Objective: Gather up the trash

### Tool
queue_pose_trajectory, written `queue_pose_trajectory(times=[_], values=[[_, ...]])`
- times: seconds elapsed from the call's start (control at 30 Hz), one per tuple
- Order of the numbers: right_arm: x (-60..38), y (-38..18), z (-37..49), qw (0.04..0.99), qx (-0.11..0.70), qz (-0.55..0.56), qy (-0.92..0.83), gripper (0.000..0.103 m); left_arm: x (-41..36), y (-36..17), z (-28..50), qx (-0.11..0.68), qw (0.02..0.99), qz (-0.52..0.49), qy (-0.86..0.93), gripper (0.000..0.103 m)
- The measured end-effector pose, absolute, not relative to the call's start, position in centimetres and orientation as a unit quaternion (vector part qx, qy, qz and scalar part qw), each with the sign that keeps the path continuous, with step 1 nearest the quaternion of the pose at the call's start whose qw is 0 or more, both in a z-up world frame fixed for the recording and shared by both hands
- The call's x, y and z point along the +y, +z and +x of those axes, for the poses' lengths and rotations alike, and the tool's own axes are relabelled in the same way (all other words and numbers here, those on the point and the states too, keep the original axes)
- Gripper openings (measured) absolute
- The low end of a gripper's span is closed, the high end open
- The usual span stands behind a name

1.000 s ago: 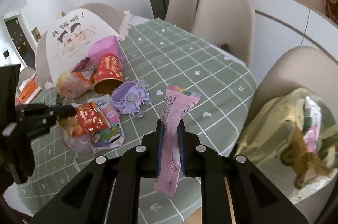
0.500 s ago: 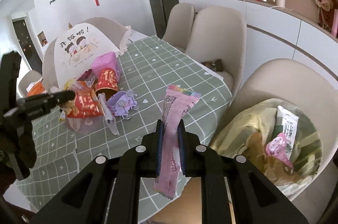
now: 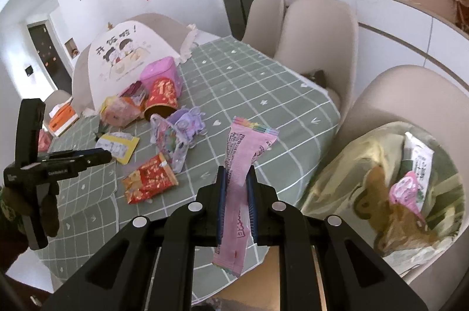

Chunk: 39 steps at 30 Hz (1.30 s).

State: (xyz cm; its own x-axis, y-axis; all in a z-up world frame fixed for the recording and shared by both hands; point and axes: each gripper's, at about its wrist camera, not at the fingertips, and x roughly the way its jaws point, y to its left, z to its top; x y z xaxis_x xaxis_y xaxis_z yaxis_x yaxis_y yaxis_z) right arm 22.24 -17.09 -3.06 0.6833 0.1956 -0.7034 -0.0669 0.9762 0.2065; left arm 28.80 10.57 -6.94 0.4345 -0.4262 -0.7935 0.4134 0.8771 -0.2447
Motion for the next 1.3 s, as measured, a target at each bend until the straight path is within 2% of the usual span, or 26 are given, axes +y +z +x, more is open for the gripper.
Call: queue_pose_trajectory(times=[0.17, 0.33, 0.4, 0.43, 0.53, 0.77, 0.93, 1.3], values=[[-16.5, -3.5, 22.2, 0.910, 0.402, 0.070, 0.073, 0.015, 6.8, -7.7, 29.3, 0.454, 0.847, 0.072, -0.269, 0.042], [-17.2, -3.9, 21.7, 0.908, 0.407, 0.072, 0.064, 0.015, 4.4, -10.8, 31.0, 0.481, 0.832, 0.110, -0.254, 0.042], [-17.5, -4.0, 21.6, 0.908, 0.409, 0.072, 0.062, 0.015, 4.1, -11.5, 30.9, 0.491, 0.824, 0.117, -0.259, 0.026], [-17.6, -4.0, 21.7, 0.908, 0.408, 0.072, 0.061, 0.015, 4.1, -11.6, 30.6, 0.490, 0.824, 0.127, -0.255, 0.013], [-17.9, -3.5, 21.8, 0.911, 0.401, 0.072, 0.062, 0.015, 5.2, -9.8, 30.6, 0.473, 0.838, 0.116, -0.246, 0.010], [-18.3, -1.5, 22.9, 0.923, 0.370, 0.075, 0.074, 0.015, 9.5, -1.7, 32.0, 0.410, 0.883, 0.028, -0.226, 0.009], [-19.0, 0.1, 23.6, 0.931, 0.349, 0.068, 0.081, 0.015, 9.7, 1.6, 31.4, 0.372, 0.904, 0.000, -0.209, 0.009], [-25.7, 2.6, 22.9, 0.945, 0.320, 0.055, 0.046, 0.015, -0.4, 5.6, 29.2, 0.315, 0.912, -0.007, -0.261, 0.010]])
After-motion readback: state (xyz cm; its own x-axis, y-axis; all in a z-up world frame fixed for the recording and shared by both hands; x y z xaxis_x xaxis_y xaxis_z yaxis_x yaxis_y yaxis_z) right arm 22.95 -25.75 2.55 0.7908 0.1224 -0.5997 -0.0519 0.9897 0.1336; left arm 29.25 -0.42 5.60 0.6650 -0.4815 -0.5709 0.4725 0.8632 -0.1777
